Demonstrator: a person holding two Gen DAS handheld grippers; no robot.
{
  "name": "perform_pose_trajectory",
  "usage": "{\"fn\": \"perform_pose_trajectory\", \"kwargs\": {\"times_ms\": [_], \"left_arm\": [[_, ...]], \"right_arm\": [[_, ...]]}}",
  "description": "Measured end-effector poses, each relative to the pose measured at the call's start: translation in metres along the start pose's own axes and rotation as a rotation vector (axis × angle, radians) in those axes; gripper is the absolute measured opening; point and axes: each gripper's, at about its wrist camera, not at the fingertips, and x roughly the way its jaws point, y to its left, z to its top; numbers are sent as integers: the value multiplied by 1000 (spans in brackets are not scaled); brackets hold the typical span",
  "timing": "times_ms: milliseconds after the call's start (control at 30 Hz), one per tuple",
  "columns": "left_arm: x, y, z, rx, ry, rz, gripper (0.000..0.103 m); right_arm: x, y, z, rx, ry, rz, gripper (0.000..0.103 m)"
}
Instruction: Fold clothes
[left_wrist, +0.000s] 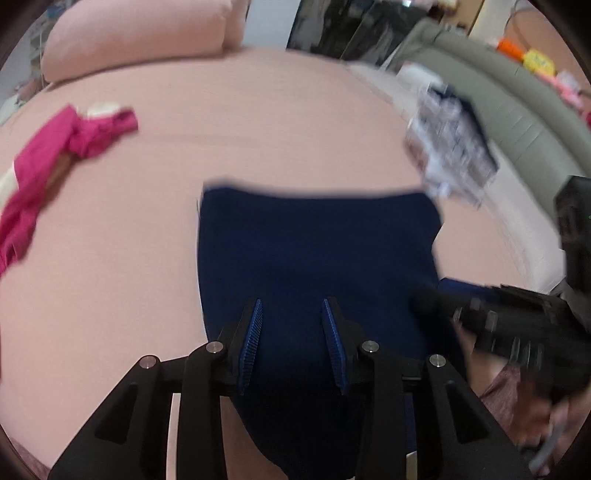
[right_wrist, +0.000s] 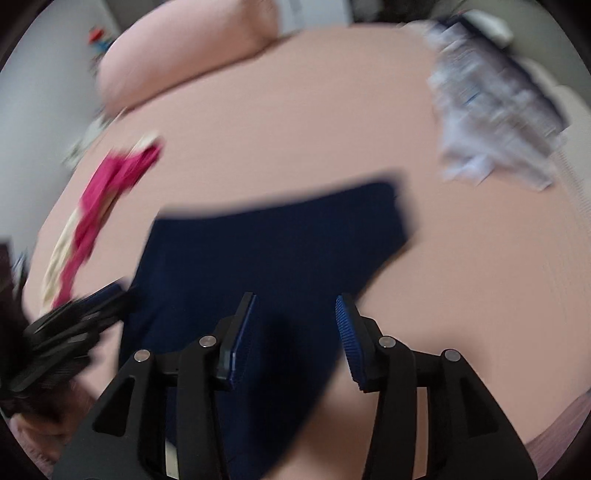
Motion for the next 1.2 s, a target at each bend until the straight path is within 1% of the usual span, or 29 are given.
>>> {"fn": "perform_pose_trajectory", "kwargs": {"times_ms": [33,67,100,167,233,267,300,333,367,400,433,467,500,533,567,600,633,700,767,833,900,933,967,1000,1033,1067,1200], "left_arm": [[4,2,-7,12,2,43,38],[8,4,-13,29,-13,101,36],[9,6,-18,38,-23,106,35],[1,9,-19,50,-35,110,35],[-9,5,-19,72,-57,158,35],[-16,4,-20,59,-73,178,35],[-23,6,-20,25,-83,148,35],[-28,7,-21,-5,-84,85,35],[-31,6,-22,-32,-82,25,35],[-30,1,-26,-27,-65,-6,35],[-26,-5,-31,7,-40,12,35],[-21,-11,-36,42,-14,35,35],[-16,-14,-41,81,15,87,35],[-12,-12,-44,93,34,108,37],[-15,-5,-45,75,34,94,37],[-20,4,-43,31,30,114,37],[-25,13,-42,-10,25,135,37],[-35,26,-44,-60,11,181,39],[-43,43,-49,-174,26,55,39],[-45,43,-56,-202,36,-33,39],[-46,42,-63,-225,45,-112,40],[-43,37,-65,-196,54,-88,40],[-39,33,-65,-158,68,-31,47],[-38,32,-64,-141,76,11,55],[-36,31,-63,-129,82,45,56],[-38,34,-64,-145,77,30,56],[-45,42,-65,-205,59,-30,54]], "right_arm": [[4,6,-14,-21,18,-7,43],[17,13,-26,-43,25,-46,42],[21,16,-34,-58,20,-67,42],[18,16,-47,-79,-13,-78,41],[8,9,-48,-60,-28,-95,42],[2,5,-47,-45,-33,-105,43],[-3,0,-46,-30,-39,-115,43],[-7,-4,-45,-10,-45,-106,44],[-11,-4,-47,8,-53,-73,45],[-16,-3,-51,3,-50,-40,45],[-21,-2,-55,-20,-38,-15,45],[-23,1,-57,-49,-19,-12,45],[-22,6,-59,-85,6,-28,45],[-23,6,-62,-95,17,-37,45],[-26,3,-65,-86,15,-41,44],[-28,1,-68,-76,14,-45,48],[-31,-2,-71,-66,12,-49,48],[-36,-8,-77,-46,9,-57,48],[-41,-14,-84,-27,5,-65,48],[-50,-20,-89,-5,-4,-59,48],[-43,-29,-78,12,-24,1,50],[-32,-23,-73,3,-15,9,50],[-13,-16,-66,-14,2,-2,50],[1,-11,-59,-36,28,-28,50],[9,-10,-59,-58,58,-59,50],[12,-10,-59,-65,66,-66,50],[0,-20,-54,-27,38,-30,51]]}}
